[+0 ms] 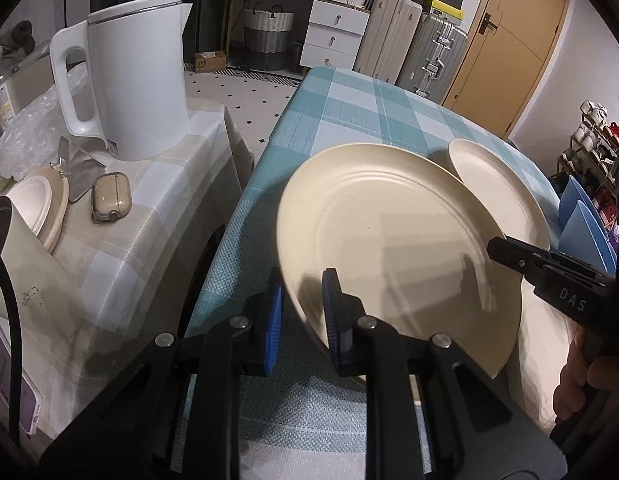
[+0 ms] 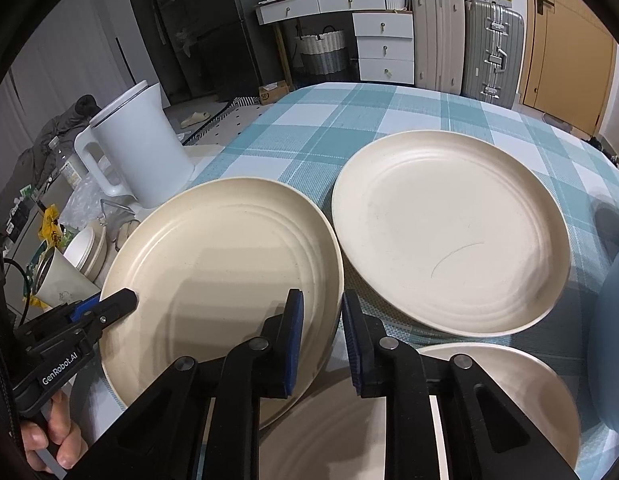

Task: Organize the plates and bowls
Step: 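Close the right gripper on the cream plate's rim and lift it, then carry the cream plate with the right gripper onto another cream plate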

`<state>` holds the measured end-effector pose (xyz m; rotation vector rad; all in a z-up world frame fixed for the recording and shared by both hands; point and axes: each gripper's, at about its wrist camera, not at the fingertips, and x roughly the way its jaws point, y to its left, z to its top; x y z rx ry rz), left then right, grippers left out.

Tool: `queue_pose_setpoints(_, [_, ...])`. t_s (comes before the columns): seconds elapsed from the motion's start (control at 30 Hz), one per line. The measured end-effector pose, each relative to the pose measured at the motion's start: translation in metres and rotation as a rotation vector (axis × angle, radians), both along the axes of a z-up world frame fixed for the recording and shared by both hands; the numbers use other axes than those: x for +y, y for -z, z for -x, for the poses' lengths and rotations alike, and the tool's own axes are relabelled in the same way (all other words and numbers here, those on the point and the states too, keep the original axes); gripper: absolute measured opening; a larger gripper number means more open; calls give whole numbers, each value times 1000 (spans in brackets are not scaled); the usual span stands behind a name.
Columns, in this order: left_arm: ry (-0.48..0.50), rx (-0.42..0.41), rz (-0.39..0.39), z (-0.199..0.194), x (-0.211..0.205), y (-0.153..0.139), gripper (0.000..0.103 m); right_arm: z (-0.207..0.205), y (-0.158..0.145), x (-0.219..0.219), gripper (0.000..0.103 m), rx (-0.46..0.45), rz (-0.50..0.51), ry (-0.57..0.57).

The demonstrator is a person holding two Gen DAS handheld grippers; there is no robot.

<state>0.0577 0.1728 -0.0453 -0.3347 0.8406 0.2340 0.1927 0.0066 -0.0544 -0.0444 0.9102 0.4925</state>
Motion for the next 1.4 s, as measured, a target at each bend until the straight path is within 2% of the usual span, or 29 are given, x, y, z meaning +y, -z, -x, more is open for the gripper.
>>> queue_pose_setpoints(0.8, [33, -77, -29, 15, -14, -38, 16, 24, -29, -19, 20, -57, -41, 31])
queue_pose_setpoints(1.4, [135, -120, -42, 23, -61, -67, 16, 55, -56, -68, 20, -98, -85, 122])
